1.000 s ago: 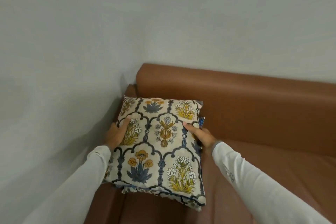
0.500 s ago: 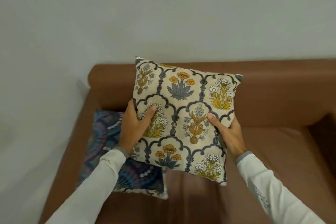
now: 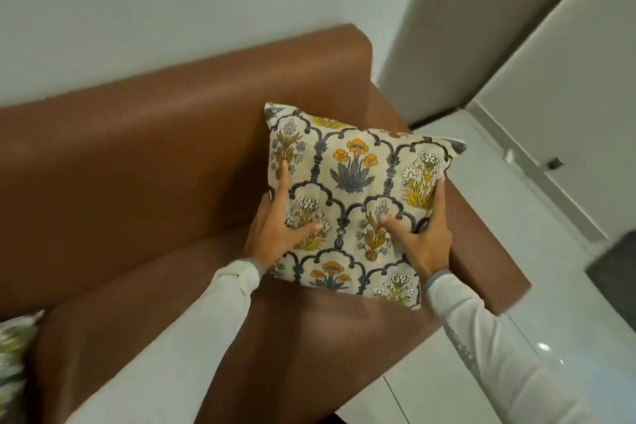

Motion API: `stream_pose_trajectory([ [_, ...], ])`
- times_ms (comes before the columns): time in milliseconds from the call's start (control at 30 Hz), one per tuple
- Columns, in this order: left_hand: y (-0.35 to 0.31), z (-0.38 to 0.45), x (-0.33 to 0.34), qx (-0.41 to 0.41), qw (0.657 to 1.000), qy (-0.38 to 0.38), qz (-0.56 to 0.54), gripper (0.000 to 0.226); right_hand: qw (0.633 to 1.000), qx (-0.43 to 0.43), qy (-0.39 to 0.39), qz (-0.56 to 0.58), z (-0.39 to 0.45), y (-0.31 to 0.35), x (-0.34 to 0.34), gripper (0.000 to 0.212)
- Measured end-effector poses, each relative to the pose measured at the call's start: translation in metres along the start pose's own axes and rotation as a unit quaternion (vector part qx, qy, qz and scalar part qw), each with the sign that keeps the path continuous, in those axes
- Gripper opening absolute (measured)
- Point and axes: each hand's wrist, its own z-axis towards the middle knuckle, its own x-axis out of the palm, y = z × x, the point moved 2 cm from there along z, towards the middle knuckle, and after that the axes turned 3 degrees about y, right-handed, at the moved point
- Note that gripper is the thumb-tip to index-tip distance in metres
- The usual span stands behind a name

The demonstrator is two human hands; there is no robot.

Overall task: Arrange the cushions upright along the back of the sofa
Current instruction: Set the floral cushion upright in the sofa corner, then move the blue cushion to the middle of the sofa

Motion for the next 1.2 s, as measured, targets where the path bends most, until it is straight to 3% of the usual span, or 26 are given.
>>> stream_pose_trajectory([
  [100,0.000,0.050,0.045,0.020,0.999,0.037,0.024,0.127,0.998,-0.018,-0.019,-0.053,0.036,-0.039,-0.018,0.130],
  [300,0.020,0.080,0.076,-0.028,0.990,0.065,0.125,0.114,0.972,0.011,0.048,-0.230,0.071,-0.086,-0.014,0.132],
  [367,0.022,0.076,0.075,-0.026,0.975,0.045,0.215,0.104,0.943,-0.018,0.022,-0.332,0.070,-0.083,-0.010,0.127],
  [533,0.008,0.046,0.051,0.090,0.917,-0.058,0.385,0.087,0.845,-0.161,0.007,-0.510,0.053,-0.037,0.018,0.104],
  [700,0.001,-0.009,-0.013,0.118,0.881,-0.120,0.442,0.080,0.777,-0.288,0.022,-0.560,0.022,0.030,0.070,0.095],
  [867,0.046,-0.106,-0.127,0.041,0.867,-0.186,0.460,0.079,0.738,-0.374,0.064,-0.558,-0.046,0.100,0.164,0.098],
  [1100,0.163,-0.290,-0.278,-0.086,0.838,-0.241,0.481,0.080,0.710,-0.459,0.146,-0.514,-0.194,0.166,0.336,0.090],
  [1200,0.221,-0.372,-0.318,-0.149,0.830,-0.238,0.482,0.083,0.729,-0.443,0.212,-0.477,-0.262,0.171,0.405,0.092],
])
